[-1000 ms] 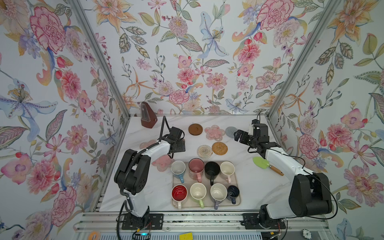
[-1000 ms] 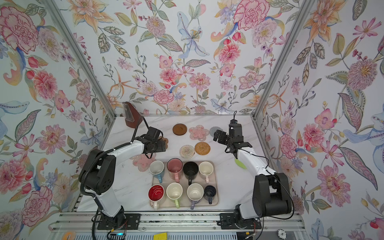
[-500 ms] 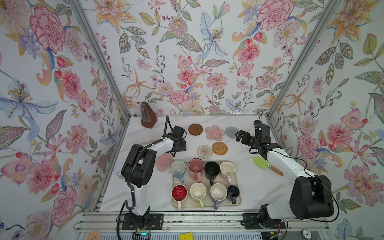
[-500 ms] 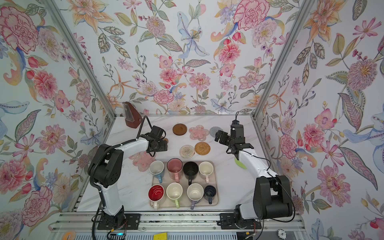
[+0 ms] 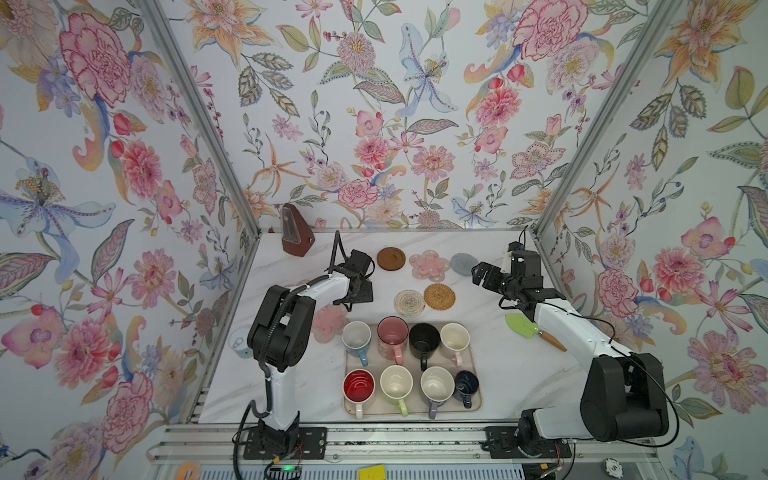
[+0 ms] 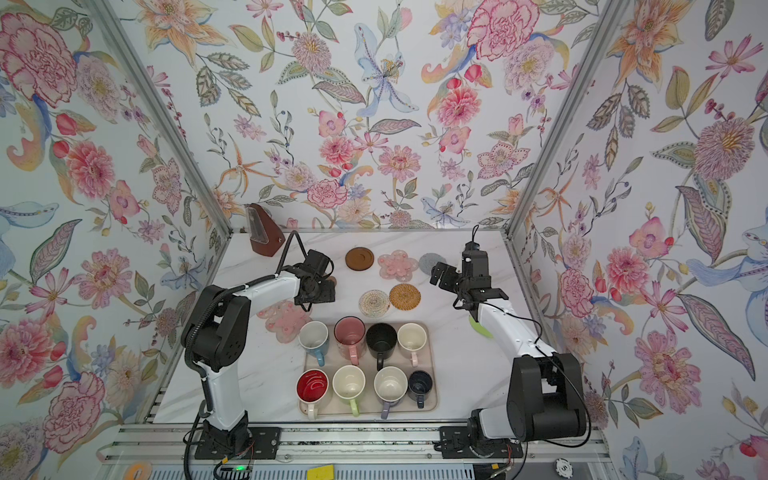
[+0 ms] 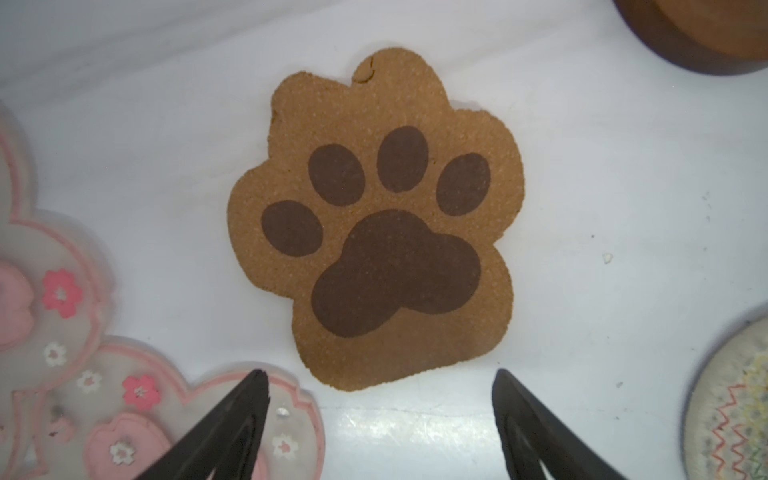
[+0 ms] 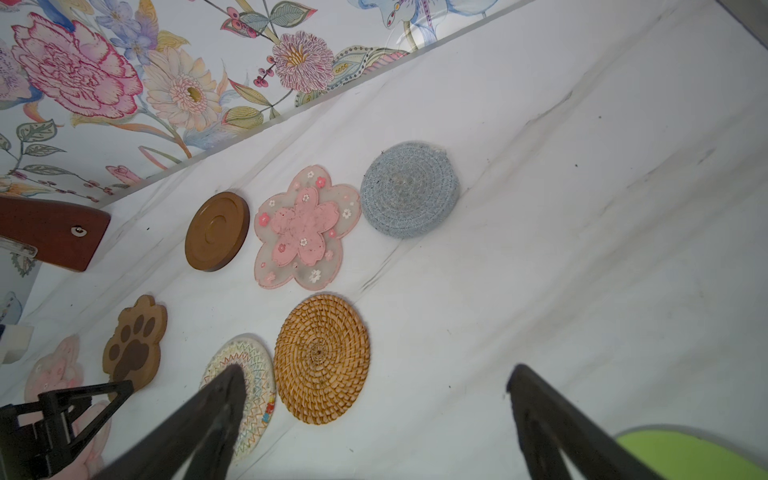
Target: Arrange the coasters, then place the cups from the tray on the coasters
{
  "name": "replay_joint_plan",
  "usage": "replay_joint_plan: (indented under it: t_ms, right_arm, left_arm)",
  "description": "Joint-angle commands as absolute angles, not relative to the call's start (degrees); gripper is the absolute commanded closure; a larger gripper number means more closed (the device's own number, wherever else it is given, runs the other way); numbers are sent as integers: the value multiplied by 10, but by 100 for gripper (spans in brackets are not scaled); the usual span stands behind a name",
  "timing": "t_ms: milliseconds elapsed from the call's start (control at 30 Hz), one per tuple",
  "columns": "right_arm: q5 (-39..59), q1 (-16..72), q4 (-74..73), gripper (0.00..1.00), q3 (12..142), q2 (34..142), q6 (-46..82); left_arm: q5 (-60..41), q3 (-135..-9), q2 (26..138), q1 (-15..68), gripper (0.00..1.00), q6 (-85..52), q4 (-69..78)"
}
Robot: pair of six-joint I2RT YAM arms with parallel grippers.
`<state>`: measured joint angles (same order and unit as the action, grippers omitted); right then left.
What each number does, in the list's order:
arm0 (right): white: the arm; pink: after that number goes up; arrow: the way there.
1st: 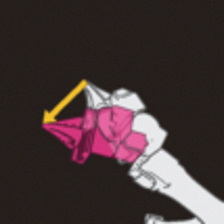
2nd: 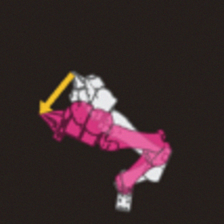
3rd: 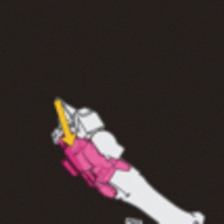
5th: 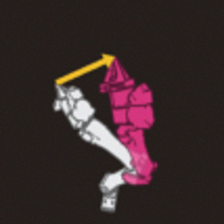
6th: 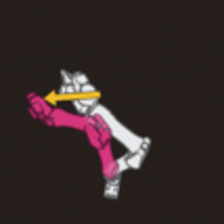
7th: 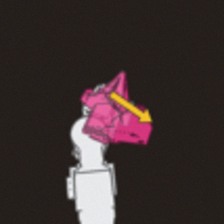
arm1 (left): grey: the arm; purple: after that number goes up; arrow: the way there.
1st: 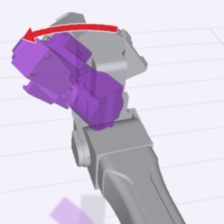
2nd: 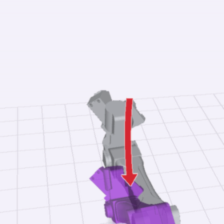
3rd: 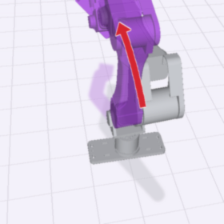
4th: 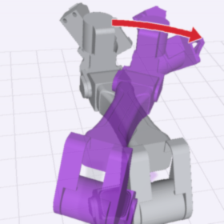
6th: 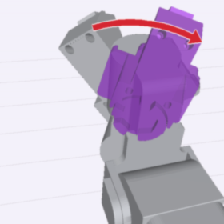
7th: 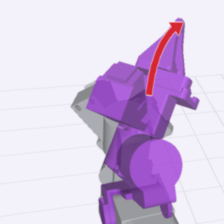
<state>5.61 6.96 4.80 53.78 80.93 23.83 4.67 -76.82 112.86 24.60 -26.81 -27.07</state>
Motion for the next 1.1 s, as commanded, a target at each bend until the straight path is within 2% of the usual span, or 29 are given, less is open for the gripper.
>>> replay_joint_plan:
  t_ms: [0, 1067]
  right_arm:
    - [60, 65, 42, 1, 531, 801, 246]
    - [63, 53, 40, 1, 520, 786, 256]
  left_arm:
    - [44, -779, 1136, 251, 15, -260, -297]
    - [29, -877, 1240, 246, 17, -250, -330]
